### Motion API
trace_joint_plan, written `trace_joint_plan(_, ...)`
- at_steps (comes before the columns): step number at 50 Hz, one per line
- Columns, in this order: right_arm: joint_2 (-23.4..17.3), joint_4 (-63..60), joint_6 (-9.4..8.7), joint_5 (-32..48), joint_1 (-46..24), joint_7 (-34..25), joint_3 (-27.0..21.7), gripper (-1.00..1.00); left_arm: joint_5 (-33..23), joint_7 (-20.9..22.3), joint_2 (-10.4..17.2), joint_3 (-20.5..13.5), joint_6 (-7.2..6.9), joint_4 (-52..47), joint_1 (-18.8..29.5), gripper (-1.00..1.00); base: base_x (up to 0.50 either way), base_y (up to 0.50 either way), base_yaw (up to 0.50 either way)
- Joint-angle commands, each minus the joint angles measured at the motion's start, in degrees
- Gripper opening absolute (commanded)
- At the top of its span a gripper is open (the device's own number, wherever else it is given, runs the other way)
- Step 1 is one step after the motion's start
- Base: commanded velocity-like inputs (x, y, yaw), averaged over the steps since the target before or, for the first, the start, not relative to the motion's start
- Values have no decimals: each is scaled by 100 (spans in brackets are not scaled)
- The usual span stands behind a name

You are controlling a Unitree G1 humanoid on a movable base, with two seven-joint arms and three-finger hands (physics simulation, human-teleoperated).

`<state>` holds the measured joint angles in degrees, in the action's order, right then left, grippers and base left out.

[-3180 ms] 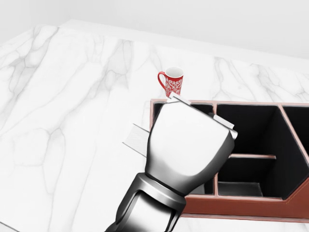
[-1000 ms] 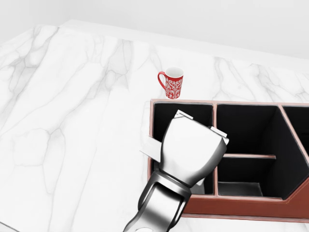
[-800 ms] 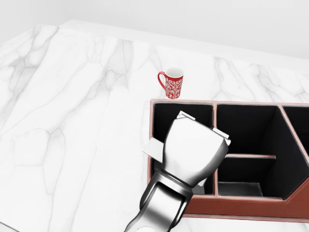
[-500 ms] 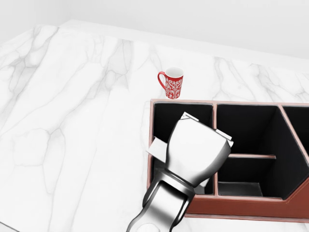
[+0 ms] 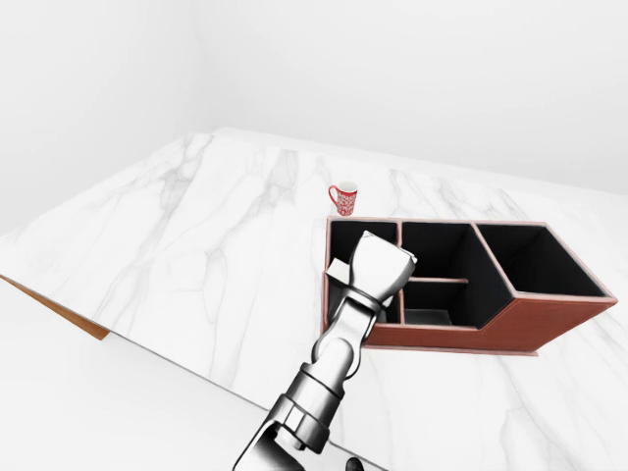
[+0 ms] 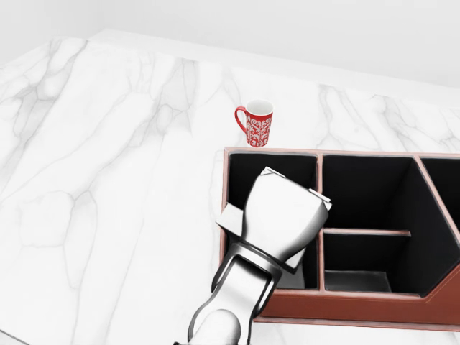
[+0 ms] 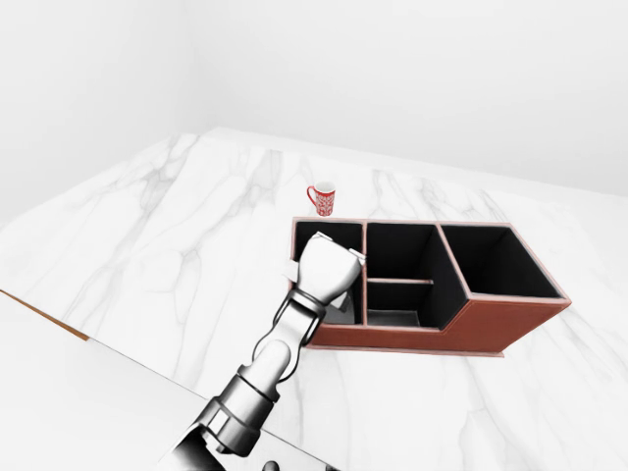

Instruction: Pick up the book and place it in the left compartment of the caddy.

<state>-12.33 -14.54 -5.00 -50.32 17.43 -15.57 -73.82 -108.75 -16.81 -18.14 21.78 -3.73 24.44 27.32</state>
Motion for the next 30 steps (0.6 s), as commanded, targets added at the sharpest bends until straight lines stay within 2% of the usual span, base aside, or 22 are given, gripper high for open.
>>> trace_joint_plan(1,-1,-15,0,-6,4,15,3,100,262,-418,38,-157,-94,587,358,-100,0,0,0)
trace_joint_plan(9,6,10,0,13,0,0,18,100,380,-685,57,-207,-84,1115,543,-100,0,0,0)
trace_joint_plan(17,6,17,0,14,2,-2,19,100,414,-670,28,-167,-25,1115,542,-100,0,0,0)
trace_joint_plan(26,1,32,0,18,-3,-3,29,100,563,-1014,63,-342,-127,1858,871,-100,0,0,0)
trace_joint_plan(30,2,-3,0,-1,10,10,11,100,656,-1168,64,-383,-127,2197,1006,-100,0,0,0)
